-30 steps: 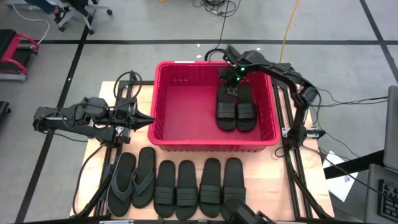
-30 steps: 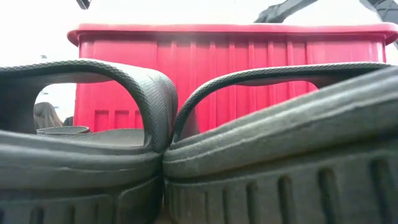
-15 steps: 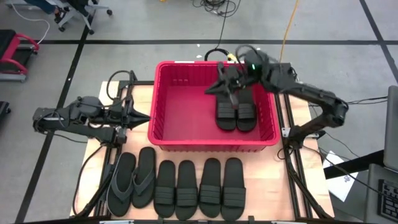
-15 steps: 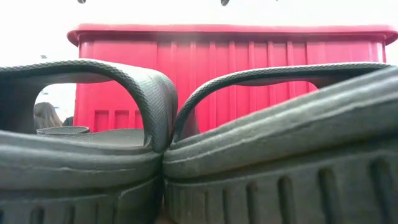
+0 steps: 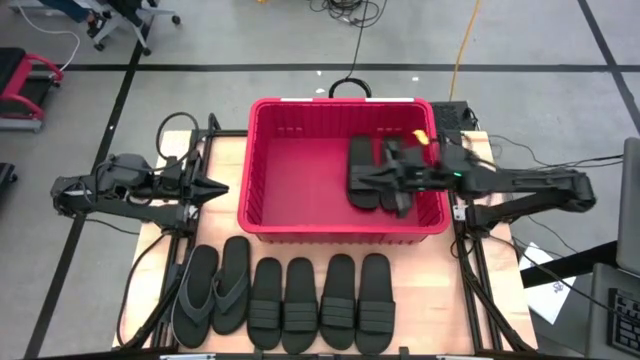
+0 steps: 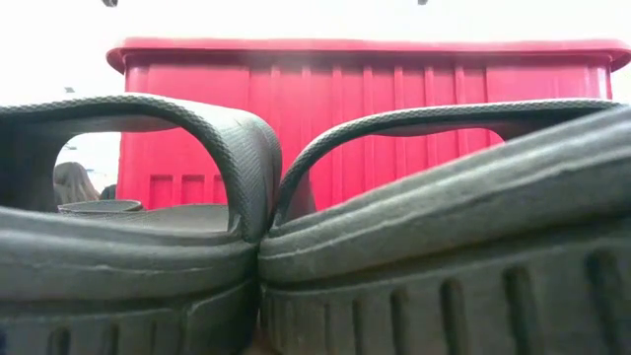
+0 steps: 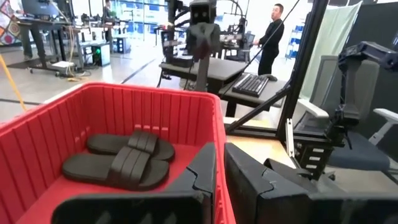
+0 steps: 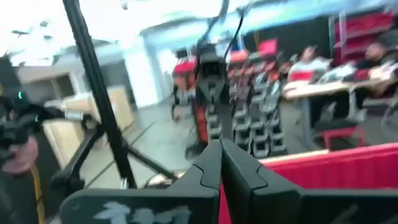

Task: Pick and place slides into bin
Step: Put the black slide into the red bin

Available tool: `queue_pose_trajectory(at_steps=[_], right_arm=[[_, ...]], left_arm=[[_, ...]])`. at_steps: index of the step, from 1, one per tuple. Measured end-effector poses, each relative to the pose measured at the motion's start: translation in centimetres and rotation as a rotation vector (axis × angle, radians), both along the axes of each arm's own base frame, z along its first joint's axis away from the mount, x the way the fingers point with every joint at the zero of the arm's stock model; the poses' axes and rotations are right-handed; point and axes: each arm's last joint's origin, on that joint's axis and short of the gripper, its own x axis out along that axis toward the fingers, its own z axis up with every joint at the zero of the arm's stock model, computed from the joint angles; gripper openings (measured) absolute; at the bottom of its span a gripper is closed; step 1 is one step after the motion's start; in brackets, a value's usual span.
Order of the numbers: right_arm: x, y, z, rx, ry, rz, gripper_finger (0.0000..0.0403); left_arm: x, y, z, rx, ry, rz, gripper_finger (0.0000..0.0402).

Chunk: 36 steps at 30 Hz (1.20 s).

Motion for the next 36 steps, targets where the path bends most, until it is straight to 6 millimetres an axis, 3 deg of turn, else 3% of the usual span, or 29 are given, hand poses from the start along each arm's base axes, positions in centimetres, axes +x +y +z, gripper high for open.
queue_pose_trajectory(at_steps=[7, 15, 24, 36], right_arm=[[-3.8, 2.6, 0.7, 0.05, -0.026, 0.046, 0.0], [-5.3, 3.5, 0.8, 0.006, 0.004, 0.072, 0.0], [-7.0, 3.9, 0.6, -0.042, 0.056, 0.279, 0.0], [-8.6, 4.7, -2.2, -0.018, 0.377, 0.572, 0.0]], left_arm=[[-0.1, 0.0, 0.0, 0.02, 0.002, -0.001, 0.0033], [-0.1, 0.0, 0.0, -0.021, 0.002, 0.002, 0.0033], [0.0, 0.0, 0.3, -0.217, -0.022, 0.013, 0.0033], [0.3, 0.7, 0.6, -0.289, -0.09, 0.281, 0.0033]])
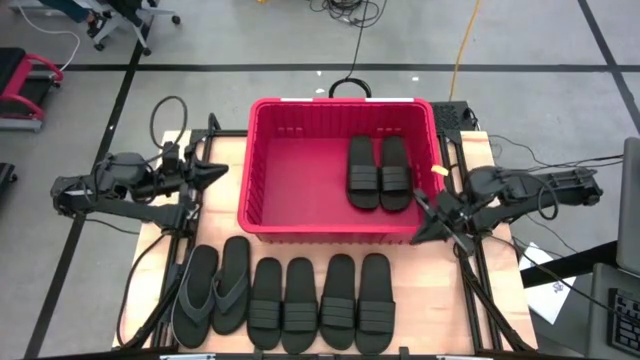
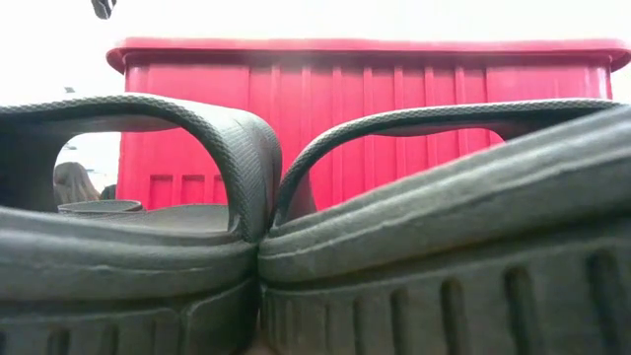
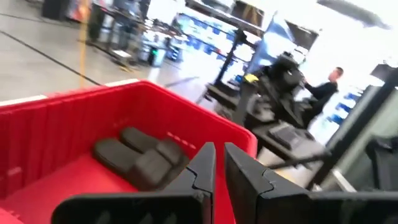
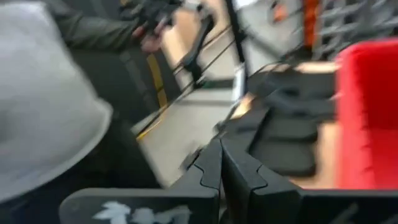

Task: Pick and place slides into bin
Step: Put the black slide into the red bin

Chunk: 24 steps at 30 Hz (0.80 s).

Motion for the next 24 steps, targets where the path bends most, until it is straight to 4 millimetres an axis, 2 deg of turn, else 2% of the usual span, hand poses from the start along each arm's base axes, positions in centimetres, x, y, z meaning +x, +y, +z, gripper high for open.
queue_pose_trajectory(at_steps=[6, 11, 18, 24], right_arm=[[0.0, 1.3, -0.1, -0.004, -0.004, 0.115, 0.0], [0.7, 3.0, -0.2, 0.008, 0.015, 0.066, 0.0], [2.5, 7.6, -0.7, -0.02, 0.082, 0.027, 0.0], [5.4, 11.9, -1.0, -0.035, 0.206, 0.035, 0.0]], left_arm=[[0.6, 0.1, 0.4, -0.033, -0.047, 0.047, 0.0033], [1.3, 0.0, 0.2, -0.007, -0.015, 0.046, 0.0033], [1.8, -0.2, 0.0, 0.0, 0.011, -0.029, 0.0033], [1.8, -0.6, 0.0, -0.003, 0.012, -0.167, 0.0033]])
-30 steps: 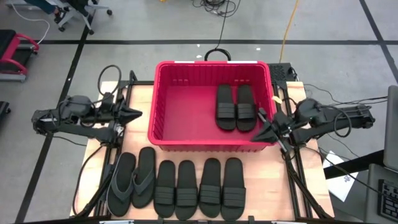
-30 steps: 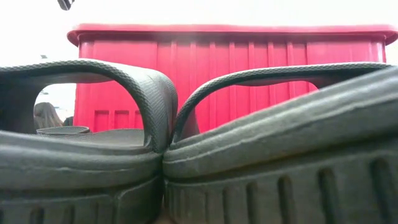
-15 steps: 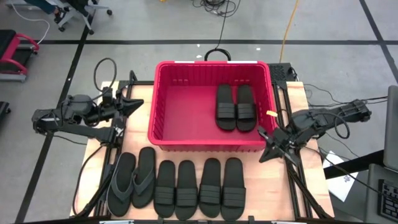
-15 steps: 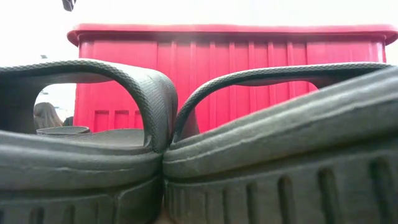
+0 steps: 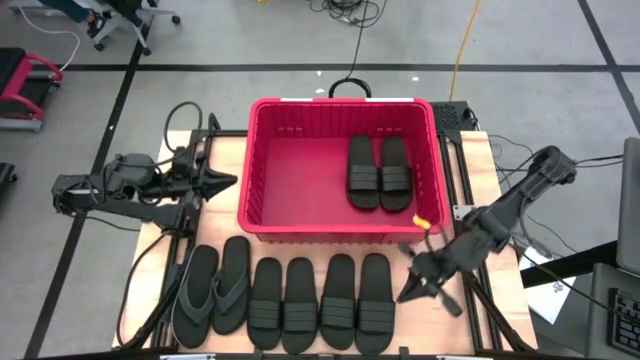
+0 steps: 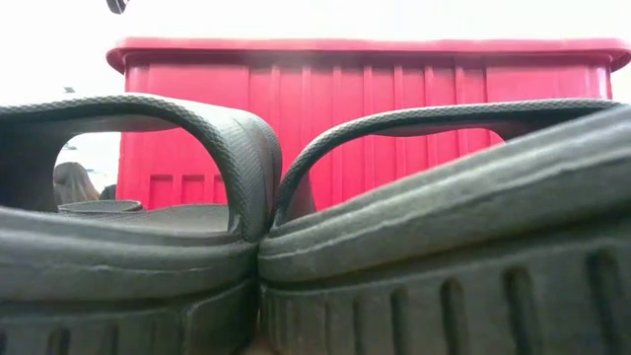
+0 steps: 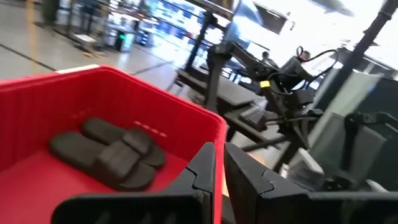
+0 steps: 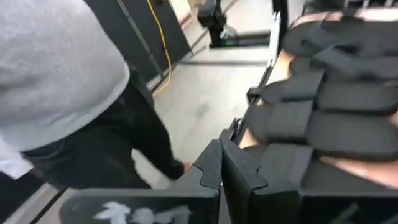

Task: Pick and place slides into bin
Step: Put the black slide into the red bin

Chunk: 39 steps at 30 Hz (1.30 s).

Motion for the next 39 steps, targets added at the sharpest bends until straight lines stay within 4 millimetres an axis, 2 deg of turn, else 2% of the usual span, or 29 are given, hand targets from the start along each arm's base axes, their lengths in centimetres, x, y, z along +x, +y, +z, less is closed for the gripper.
queue_pose_trajectory(at_steps=[4, 9, 17, 25, 31, 39], right_arm=[[1.5, 2.2, -1.7, 0.015, 0.133, 0.048, 0.0], [2.9, 3.8, -4.2, 0.08, 0.326, 0.105, 0.0], [4.3, 4.7, -8.4, 0.056, 0.53, 0.052, 0.0012], [5.2, 2.8, -10.2, -0.019, 0.661, -0.084, 0.0101], [5.2, 1.9, -10.9, -0.075, 0.689, -0.1, 0.0175], [4.3, 1.6, -14.2, -0.021, 0.745, -0.111, 0.0227]], left_arm=[[0.0, -0.1, -0.1, 0.002, 0.006, -0.039, 0.0033], [0.0, -0.2, -0.1, 0.049, 0.01, -0.057, 0.0033], [0.0, -0.2, -0.4, 0.07, 0.044, -0.059, 0.0033], [0.0, -0.2, -0.7, 0.046, 0.071, -0.059, 0.0033], [0.0, -0.2, -0.7, 0.044, 0.071, -0.059, 0.0033], [0.0, -0.2, -0.7, 0.03, 0.07, -0.058, 0.0033]])
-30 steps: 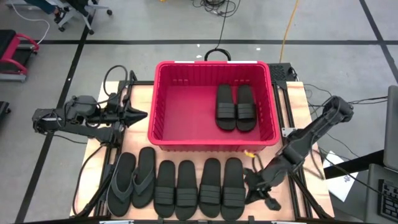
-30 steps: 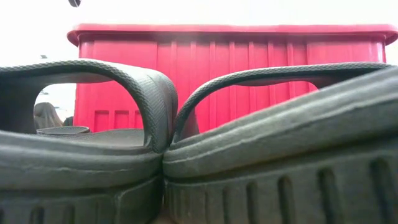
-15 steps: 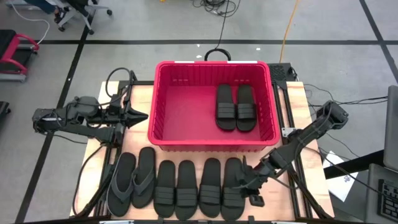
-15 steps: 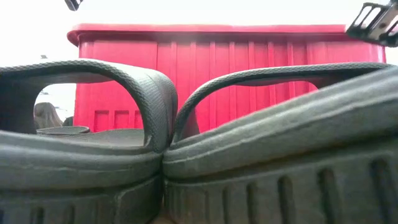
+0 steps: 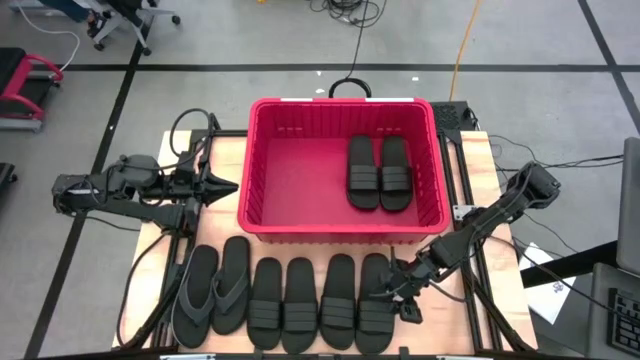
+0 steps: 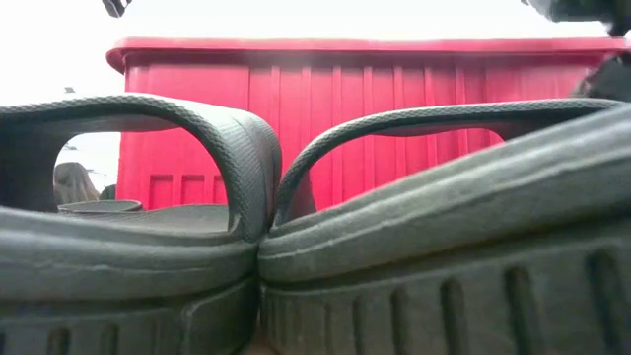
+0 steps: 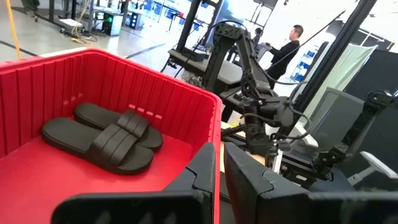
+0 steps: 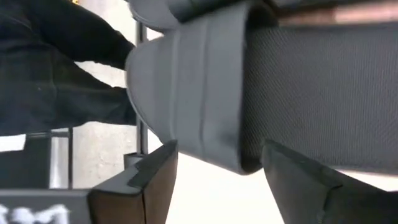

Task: Pick and place slides into bin
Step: Put the black slide into the red bin

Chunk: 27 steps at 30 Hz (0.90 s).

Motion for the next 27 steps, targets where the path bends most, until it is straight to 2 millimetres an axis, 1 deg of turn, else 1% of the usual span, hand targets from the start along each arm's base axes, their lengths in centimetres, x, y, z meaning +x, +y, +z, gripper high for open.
queue_pose_trajectory(at_steps=[7, 14, 18, 23, 27], right_arm=[[-0.2, -0.5, -1.6, -0.013, -0.023, -0.052, 0.0231], [0.1, -0.3, -1.8, 0.068, -0.145, -0.045, 0.0218], [0.3, 0.1, -2.0, 0.095, -0.164, -0.05, 0.0209], [0.6, 1.1, -3.6, 0.088, -0.145, -0.029, 0.0199], [0.8, 1.4, -4.2, 0.105, -0.127, -0.049, 0.0187]], left_arm=[[0.0, 0.0, 0.0, -0.002, 0.0, 0.0, 0.0033], [0.0, 0.0, 0.0, 0.013, 0.0, -0.001, 0.0033], [0.0, 0.0, 0.0, 0.013, 0.0, -0.001, 0.0033], [0.0, 0.0, 0.0, 0.013, 0.0, -0.001, 0.0033], [0.0, 0.0, 0.0, 0.013, 0.0, -0.005, 0.0033]])
